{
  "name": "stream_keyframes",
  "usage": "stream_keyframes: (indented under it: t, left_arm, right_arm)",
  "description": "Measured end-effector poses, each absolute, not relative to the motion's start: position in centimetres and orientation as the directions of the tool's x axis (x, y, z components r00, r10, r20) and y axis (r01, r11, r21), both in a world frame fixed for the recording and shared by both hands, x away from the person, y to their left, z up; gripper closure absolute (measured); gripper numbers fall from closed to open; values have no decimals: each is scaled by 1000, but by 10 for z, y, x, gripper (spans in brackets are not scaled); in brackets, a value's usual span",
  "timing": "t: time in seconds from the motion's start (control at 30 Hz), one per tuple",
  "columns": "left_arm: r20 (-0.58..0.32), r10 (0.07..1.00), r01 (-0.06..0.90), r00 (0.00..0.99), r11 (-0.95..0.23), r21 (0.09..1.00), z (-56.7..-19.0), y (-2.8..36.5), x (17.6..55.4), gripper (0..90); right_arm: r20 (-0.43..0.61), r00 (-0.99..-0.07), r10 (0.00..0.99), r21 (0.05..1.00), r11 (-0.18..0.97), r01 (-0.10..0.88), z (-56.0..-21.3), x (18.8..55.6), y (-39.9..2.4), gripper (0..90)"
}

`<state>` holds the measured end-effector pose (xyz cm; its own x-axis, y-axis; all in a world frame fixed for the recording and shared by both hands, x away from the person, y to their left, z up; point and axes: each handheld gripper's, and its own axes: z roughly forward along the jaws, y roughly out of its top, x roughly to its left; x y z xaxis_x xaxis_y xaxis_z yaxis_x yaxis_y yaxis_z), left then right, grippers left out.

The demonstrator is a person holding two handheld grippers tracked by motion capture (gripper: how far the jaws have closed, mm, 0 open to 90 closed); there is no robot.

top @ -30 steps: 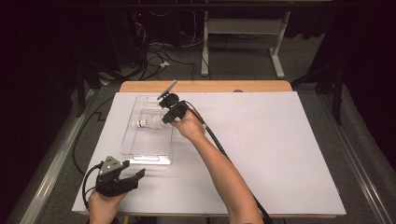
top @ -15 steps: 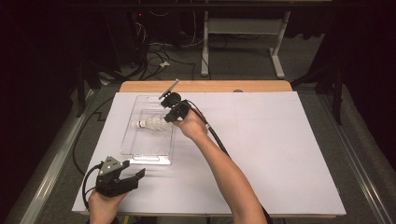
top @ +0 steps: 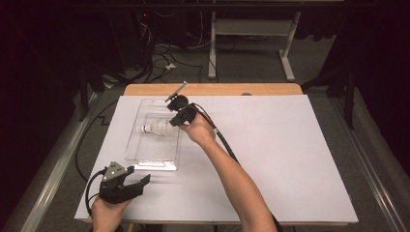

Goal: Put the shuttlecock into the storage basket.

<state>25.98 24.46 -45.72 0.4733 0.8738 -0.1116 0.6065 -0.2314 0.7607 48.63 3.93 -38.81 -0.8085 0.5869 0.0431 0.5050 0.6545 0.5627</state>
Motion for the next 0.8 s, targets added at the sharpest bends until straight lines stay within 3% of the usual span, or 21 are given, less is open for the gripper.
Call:
stream_keyframes:
  t: [0.8]
  left_arm:
    - [-109, 877, 608, 467, -230, 760, -457, 247, 259, 314]
  right_arm:
    - [85, -793, 604, 612, 596, 519, -382, 482, 16, 802]
